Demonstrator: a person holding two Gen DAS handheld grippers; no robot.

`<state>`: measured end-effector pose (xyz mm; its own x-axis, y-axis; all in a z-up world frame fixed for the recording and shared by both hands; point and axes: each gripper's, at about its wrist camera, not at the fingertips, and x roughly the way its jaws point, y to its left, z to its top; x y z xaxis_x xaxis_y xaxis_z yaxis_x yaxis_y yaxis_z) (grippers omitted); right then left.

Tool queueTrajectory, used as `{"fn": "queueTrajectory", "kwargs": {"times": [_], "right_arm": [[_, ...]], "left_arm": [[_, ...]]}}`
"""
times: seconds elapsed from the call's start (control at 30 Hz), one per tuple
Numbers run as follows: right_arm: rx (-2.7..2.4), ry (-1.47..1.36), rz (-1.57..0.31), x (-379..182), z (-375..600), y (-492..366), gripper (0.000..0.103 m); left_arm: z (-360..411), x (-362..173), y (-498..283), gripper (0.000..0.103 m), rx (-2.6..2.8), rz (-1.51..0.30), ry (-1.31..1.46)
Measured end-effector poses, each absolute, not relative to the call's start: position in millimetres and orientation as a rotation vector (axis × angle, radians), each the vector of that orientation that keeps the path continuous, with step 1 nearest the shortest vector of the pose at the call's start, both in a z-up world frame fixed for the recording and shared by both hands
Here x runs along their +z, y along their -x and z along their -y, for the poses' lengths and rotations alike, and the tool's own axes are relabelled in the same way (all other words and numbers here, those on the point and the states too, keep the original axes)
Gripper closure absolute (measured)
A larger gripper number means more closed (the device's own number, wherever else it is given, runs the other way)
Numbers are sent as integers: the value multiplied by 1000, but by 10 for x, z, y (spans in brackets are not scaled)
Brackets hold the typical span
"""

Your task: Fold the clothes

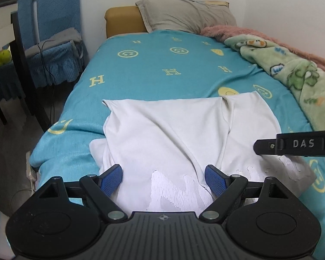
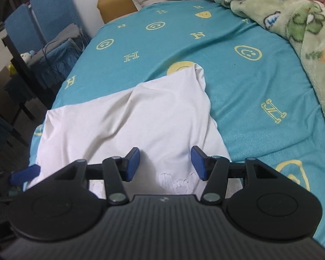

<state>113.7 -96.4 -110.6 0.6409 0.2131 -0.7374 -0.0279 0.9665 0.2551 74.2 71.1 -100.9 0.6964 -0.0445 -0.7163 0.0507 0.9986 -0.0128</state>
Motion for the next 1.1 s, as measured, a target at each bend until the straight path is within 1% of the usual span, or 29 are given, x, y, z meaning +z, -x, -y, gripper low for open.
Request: {"fn": "queueTrajectory", "kwargs": {"times": [0.1,0.2,0.23,0.27,0.3,0.43,0.8,0.9,0.93,1.0,1.03,1.1], "right_arm": [[115,-291,-874,-1041,1055,-1076,48],[85,-381,-875,-948,1195,-960,33],[80,-418,-871,-923,1245,-902,21],[79,-455,-870,-907,1293,-842,15],[80,-492,-870,-892,1339,-781,13],[109,-688,-892,-944,1486,-591,14],[91,-1248,-994,-1605,1692,-539,13],[76,-1297,-990,-1702,1682,-569,14],[71,-1310,-987,-1732,1676,-580,20],[60,-1337,-982,-1791,1664,-603,25],[56,-1348,-977,-1807,1667,-609,29],[49,-1371,-966,-1829,1678,-618,33]], "left_arm": [[-731,-1003,-723,18,-53,-801,2],[-740,-997,-726,18,-54,-803,6],[-738,-995,-731,18,-53,-804,6],[-735,-994,-738,18,-52,-805,5],[-732,-993,-743,18,-52,-806,5],[-728,-998,-746,17,-50,-807,5],[-746,-999,-773,17,-45,-816,31],[-745,-1003,-770,17,-42,-817,36],[-746,-1004,-771,17,-42,-816,38],[-748,-1007,-777,16,-42,-816,41],[-751,-1003,-786,16,-42,-817,43],[-772,-989,-811,16,-43,-821,55]]}}
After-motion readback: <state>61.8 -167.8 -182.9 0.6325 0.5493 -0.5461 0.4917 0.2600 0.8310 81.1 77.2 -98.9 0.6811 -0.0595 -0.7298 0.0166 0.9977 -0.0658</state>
